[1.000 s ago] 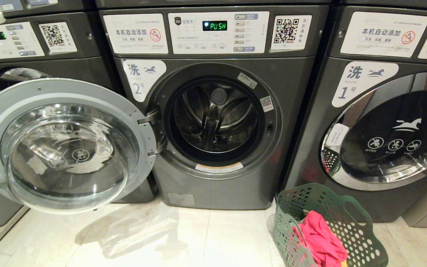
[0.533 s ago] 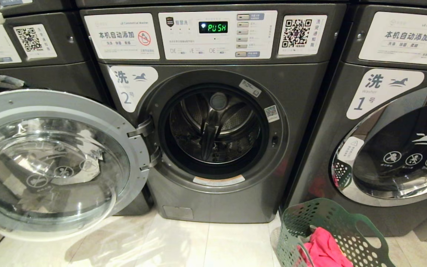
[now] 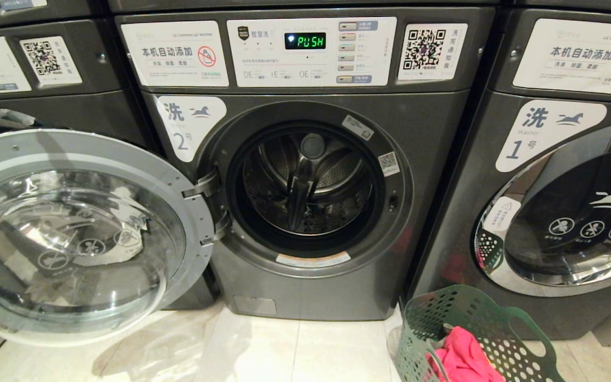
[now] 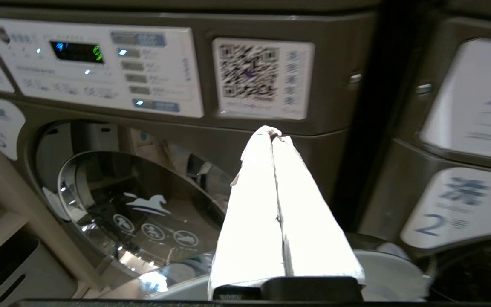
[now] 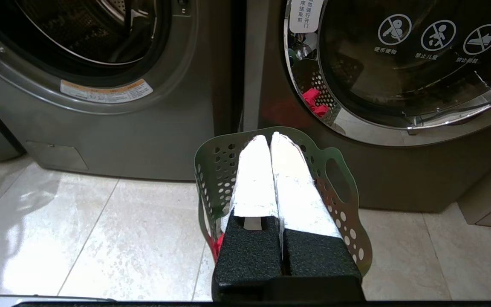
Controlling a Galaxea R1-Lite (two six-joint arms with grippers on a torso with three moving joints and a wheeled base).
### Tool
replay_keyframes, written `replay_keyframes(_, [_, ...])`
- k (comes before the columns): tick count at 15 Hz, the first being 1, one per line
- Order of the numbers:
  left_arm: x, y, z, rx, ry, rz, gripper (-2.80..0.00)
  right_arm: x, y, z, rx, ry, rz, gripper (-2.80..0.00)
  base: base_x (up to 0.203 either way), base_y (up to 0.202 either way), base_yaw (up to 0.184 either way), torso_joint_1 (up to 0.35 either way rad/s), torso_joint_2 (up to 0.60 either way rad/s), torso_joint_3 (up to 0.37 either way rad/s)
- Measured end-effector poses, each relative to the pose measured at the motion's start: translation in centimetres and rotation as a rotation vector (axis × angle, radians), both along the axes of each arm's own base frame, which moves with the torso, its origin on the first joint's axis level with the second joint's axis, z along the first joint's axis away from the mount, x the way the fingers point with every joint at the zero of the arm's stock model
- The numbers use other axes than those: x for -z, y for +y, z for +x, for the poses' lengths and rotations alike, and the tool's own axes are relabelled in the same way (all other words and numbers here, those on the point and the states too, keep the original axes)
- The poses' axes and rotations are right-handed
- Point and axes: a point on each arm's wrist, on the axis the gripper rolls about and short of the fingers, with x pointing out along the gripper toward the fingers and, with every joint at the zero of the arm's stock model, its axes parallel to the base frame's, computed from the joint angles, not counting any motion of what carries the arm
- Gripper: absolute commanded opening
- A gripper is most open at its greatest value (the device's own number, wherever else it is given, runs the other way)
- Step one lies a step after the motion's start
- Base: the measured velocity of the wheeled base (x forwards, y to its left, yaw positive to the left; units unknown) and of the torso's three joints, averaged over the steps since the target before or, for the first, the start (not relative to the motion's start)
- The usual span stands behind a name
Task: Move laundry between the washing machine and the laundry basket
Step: Close the washing machine door with the left hand
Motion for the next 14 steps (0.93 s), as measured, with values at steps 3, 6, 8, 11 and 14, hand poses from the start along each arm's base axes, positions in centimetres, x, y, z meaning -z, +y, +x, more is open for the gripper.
replay_keyframes(3, [1.8, 2.6, 2.3, -0.032, 0.024, -0.019, -2.80, 0.0, 0.0, 0.0, 0.001, 0.000, 0.000, -2.80, 0.000, 0.000, 0.000, 0.000, 0.00, 0.000])
replay_keyframes(6, [2.7, 4.2, 4.6, -0.039, 0.039, -0.054, -2.80, 0.0, 0.0, 0.0, 0.000, 0.000, 0.000, -2.80, 0.000, 0.000, 0.000, 0.000, 0.00, 0.000])
replay_keyframes(8, [3.6, 4.8, 5.7, -0.037, 0.085, -0.107, -2.80, 0.0, 0.0, 0.0, 0.001, 0.000, 0.000, -2.80, 0.000, 0.000, 0.000, 0.000, 0.00, 0.000])
replay_keyframes(11, [5.0, 5.2, 6.7, -0.033, 0.138, -0.175, -2.80, 0.0, 0.0, 0.0, 0.000, 0.000, 0.000, -2.80, 0.000, 0.000, 0.000, 0.000, 0.00, 0.000])
replay_keyframes(14, [6.2, 5.1, 6.7, -0.036, 0.238, -0.273, -2.80, 0.0, 0.0, 0.0, 0.000, 0.000, 0.000, -2.80, 0.000, 0.000, 0.000, 0.000, 0.00, 0.000])
